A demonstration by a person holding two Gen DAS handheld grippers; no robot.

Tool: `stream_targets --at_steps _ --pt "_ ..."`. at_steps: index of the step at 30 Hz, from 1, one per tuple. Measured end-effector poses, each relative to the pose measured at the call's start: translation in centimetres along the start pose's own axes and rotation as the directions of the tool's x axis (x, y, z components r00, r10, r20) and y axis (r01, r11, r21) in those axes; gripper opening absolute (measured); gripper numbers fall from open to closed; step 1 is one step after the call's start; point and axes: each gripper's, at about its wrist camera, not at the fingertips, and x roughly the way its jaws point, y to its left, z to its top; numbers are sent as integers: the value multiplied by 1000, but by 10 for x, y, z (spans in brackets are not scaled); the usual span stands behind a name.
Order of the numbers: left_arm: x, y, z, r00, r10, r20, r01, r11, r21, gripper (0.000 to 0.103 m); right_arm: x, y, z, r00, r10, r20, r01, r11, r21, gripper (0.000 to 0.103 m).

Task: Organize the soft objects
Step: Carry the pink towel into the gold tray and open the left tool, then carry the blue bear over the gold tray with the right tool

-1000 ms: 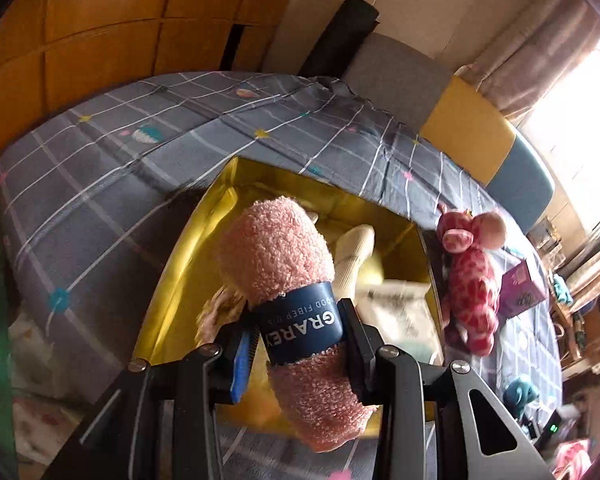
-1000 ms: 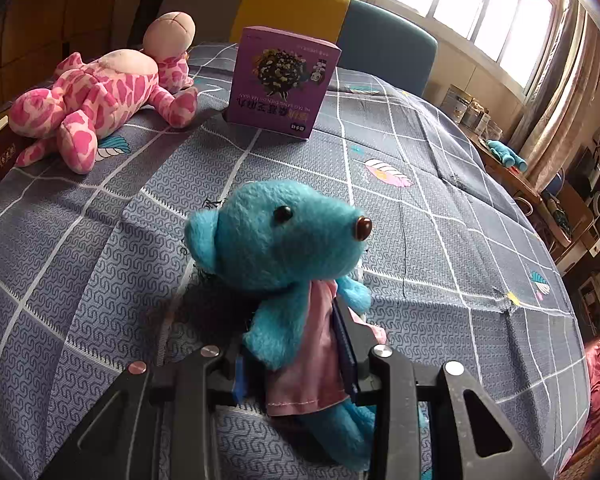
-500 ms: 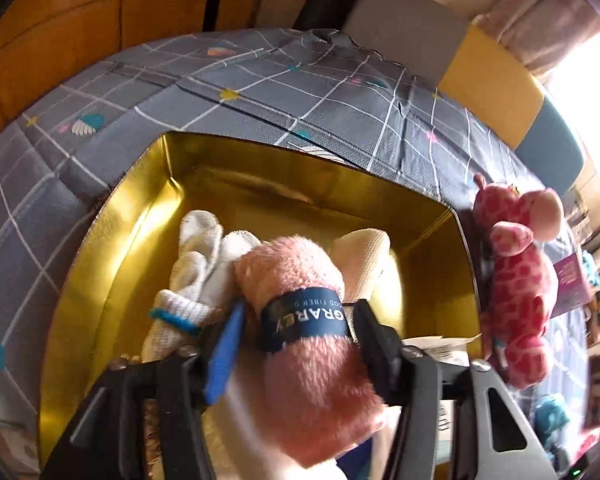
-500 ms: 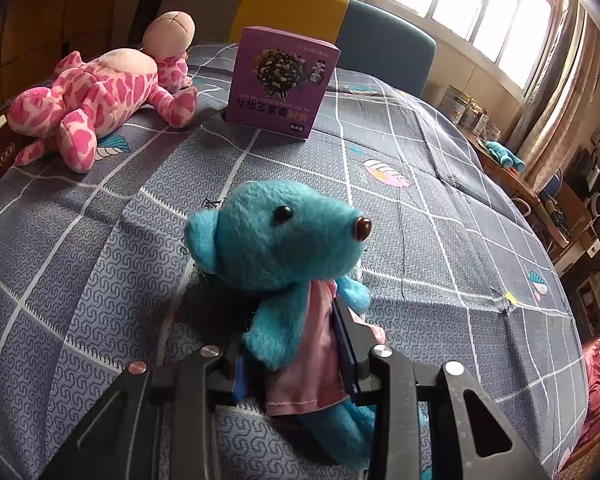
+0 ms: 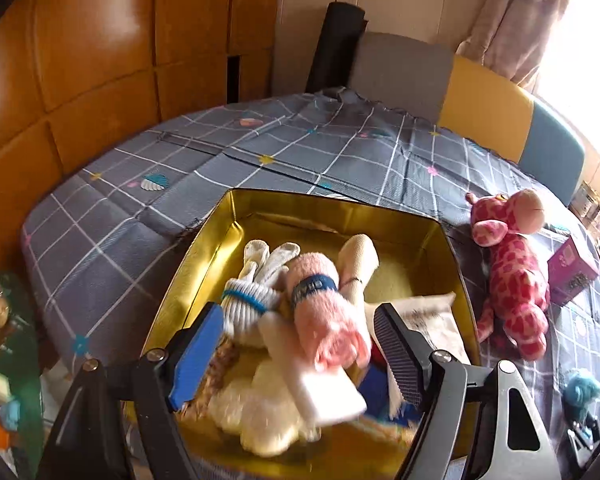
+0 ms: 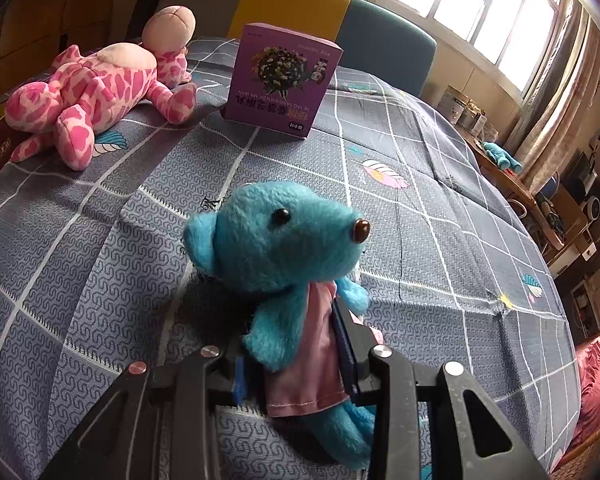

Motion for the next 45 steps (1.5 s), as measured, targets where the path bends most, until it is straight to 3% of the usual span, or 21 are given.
stream_targets --at_steps 6,12,18,23,31,40,45 --pt "-35 -8 -25 999 20 45 -21 999 24 93 -10 -4 18 999 31 -13 -30 998 49 29" --pt "-54 -15 -41 998 12 59 -13 1000 20 98 -48 24 44 989 129 77 -130 991 11 27" --pt "-61 -16 -51 998 8 56 -8 1000 -4 103 -80 77 63 950 292 107 -286 956 -70 27" --pt "-62 -14 -57 999 34 41 -34 999 6 103 -100 116 75 900 423 102 -414 905 -102 27" --pt "-64 -8 -60 998 49 45 -49 999 -1 103 -117 162 92 837 541 87 -529 839 -128 27" --pt "-67 -2 -55 997 59 54 -57 998 -22 103 -134 200 110 805 581 118 -562 811 -163 27" --pt "-69 1 -54 996 69 62 -68 997 -28 103 -132 210 120 802 586 118 -568 808 -155 27"
